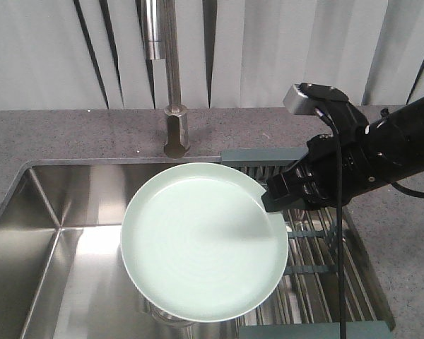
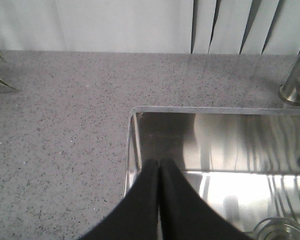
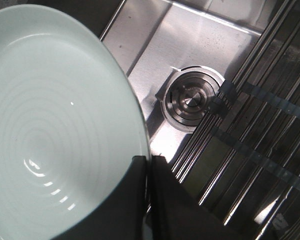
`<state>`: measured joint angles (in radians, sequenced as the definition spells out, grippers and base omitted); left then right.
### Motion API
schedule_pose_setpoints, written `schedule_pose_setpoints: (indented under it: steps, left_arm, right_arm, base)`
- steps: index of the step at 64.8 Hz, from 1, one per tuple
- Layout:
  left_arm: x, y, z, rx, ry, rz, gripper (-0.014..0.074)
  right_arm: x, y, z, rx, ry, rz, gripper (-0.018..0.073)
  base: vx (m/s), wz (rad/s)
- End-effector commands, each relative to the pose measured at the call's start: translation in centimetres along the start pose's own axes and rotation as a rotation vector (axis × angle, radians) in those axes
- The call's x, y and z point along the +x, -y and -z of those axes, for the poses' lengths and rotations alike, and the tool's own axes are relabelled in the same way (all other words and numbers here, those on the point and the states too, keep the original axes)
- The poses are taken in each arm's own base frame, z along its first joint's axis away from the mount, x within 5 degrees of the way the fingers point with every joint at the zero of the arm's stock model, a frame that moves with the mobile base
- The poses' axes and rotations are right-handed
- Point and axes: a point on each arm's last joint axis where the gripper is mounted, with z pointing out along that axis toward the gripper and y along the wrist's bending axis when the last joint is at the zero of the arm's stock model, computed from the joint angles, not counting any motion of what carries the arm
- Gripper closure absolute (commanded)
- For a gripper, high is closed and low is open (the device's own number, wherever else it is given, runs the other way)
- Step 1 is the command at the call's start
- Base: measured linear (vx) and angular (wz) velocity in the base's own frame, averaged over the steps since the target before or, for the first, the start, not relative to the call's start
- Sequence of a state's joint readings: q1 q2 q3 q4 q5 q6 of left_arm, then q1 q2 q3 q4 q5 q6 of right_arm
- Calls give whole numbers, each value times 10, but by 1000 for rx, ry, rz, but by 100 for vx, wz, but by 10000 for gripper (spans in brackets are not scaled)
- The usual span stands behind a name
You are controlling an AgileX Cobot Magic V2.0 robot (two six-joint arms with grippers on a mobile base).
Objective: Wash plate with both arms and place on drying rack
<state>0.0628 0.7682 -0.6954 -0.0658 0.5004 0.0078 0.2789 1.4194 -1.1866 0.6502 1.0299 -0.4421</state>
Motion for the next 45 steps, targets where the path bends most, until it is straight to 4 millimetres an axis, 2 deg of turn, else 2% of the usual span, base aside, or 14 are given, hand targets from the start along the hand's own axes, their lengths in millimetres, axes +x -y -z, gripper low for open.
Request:
schedule_pose_setpoints:
  steps: [1, 6, 11, 20, 29, 36, 45]
  left_arm:
    - [-15, 0, -8, -1, 62, 6, 576]
    - [-15, 0, -19, -3, 25, 7, 527]
    - [-20, 0, -30, -4, -6, 8, 439]
    - [-33, 0, -48, -6, -43, 7, 219]
    - [-40, 0, -68, 0, -123, -50, 45]
    - [-44, 3, -81, 42, -192, -110, -11]
    - [-52, 13, -98, 159, -216, -167, -12]
  right_arm:
    - [-7, -10, 15, -20, 84, 19, 561]
    - [-7, -10, 15, -20, 84, 19, 561]
    - [-7, -10, 15, -20, 84, 19, 561]
    - [-7, -10, 15, -20, 84, 19, 561]
    - [-7, -10, 15, -20, 84, 19, 561]
    - [-7, -10, 15, -20, 84, 19, 561]
    - [-7, -10, 15, -20, 84, 19, 561]
  base:
    - [0, 0]
    - [0, 0]
    - [0, 0]
    - [0, 0]
    - [0, 0]
    - [0, 0]
    - [0, 0]
